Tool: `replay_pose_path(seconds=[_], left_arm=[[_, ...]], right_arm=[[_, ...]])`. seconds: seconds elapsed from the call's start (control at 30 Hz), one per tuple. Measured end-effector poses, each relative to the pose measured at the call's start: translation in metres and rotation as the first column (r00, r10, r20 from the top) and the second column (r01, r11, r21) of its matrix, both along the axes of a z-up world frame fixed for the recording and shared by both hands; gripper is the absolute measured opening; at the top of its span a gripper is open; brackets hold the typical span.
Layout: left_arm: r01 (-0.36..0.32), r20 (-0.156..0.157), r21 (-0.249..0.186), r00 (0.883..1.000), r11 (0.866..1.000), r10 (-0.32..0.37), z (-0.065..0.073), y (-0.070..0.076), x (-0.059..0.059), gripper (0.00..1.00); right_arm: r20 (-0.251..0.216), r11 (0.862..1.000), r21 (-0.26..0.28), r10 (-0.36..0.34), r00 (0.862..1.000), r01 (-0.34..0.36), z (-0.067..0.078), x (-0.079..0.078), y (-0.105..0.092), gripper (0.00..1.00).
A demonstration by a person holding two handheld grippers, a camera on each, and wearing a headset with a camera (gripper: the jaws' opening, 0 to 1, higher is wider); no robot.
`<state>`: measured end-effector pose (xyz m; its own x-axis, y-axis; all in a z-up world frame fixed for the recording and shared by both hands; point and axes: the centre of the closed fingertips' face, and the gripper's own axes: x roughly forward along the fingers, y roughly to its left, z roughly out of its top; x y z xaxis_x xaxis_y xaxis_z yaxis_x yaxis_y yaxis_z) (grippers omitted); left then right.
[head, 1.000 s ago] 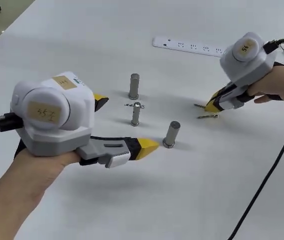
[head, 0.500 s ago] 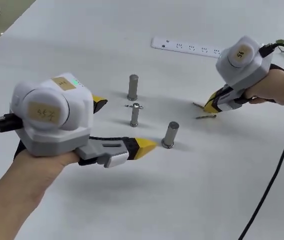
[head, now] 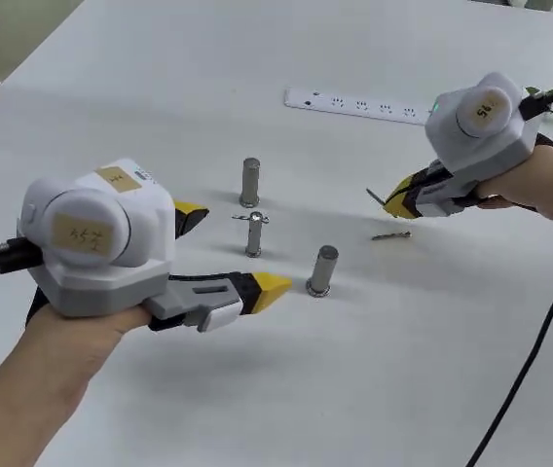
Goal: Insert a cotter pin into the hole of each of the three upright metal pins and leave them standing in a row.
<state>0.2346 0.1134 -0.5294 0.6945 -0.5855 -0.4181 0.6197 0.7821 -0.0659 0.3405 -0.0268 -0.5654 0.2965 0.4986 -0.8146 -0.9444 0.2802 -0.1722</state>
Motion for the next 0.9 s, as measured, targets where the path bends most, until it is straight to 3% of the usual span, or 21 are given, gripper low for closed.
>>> replay_pose_path(seconds=[0.3, 0.53, 0.73, 0.9], left_arm=[[0.010, -0.025, -0.060, 1.000, 0.998, -0.011, 0.006, -0.010, -0.003, 0.60], [0.028, -0.047, -0.066, 0.998, 0.997, -0.031, 0.010, -0.018, -0.002, 0.54], [0.021, -0.081, -0.140, 0.996, 0.990, -0.032, 0.019, -0.025, -0.002, 0.47], [0.025, -0.101, -0.167, 0.994, 0.986, -0.042, 0.022, -0.030, -0.005, 0.44]], right_arm=[[0.037, 0.996, 0.054, 0.066, 0.997, -0.068, 0.025, -0.024, 0.016, 0.00], [0.048, 0.989, 0.104, 0.104, 0.993, -0.109, 0.040, -0.045, 0.031, 0.00], [0.042, 0.977, 0.158, 0.135, 0.990, -0.140, 0.051, -0.067, 0.047, 0.00], [0.057, 0.966, 0.170, 0.186, 0.981, -0.193, 0.057, -0.086, 0.060, 0.00]])
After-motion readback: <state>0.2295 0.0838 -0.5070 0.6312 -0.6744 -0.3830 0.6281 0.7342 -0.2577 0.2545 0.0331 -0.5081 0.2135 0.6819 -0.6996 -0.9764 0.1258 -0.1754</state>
